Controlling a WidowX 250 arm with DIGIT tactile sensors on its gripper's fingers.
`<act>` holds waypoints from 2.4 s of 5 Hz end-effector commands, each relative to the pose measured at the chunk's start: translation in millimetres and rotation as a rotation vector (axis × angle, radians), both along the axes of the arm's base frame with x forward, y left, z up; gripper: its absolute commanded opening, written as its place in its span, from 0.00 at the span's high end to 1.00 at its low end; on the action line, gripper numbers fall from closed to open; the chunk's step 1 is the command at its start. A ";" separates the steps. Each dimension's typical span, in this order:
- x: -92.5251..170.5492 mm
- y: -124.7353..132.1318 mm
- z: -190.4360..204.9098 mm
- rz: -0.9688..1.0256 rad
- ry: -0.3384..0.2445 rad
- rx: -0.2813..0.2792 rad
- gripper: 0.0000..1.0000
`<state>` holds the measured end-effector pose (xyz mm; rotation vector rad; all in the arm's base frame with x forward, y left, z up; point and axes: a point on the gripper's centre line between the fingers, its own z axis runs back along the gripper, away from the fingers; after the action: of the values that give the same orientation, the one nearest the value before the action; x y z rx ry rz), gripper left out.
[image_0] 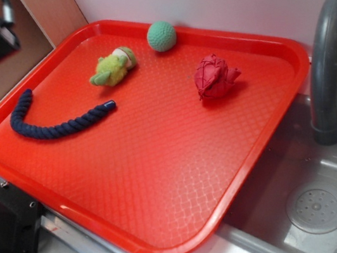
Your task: Grab the blue rope.
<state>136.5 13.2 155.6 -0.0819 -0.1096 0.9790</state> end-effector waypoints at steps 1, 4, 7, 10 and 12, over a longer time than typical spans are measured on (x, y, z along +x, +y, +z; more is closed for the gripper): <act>16.2 34.1 -65.8 0.505 -0.017 0.105 0.00; 12.0 56.7 -123.4 0.595 0.022 0.190 0.00; 13.4 58.8 -138.0 0.559 0.010 0.212 0.00; 15.4 56.4 -138.2 0.538 -0.059 0.247 1.00; 37.6 52.1 -91.0 0.315 -0.073 0.235 1.00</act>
<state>173.1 59.7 52.8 0.1306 -0.2672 1.2777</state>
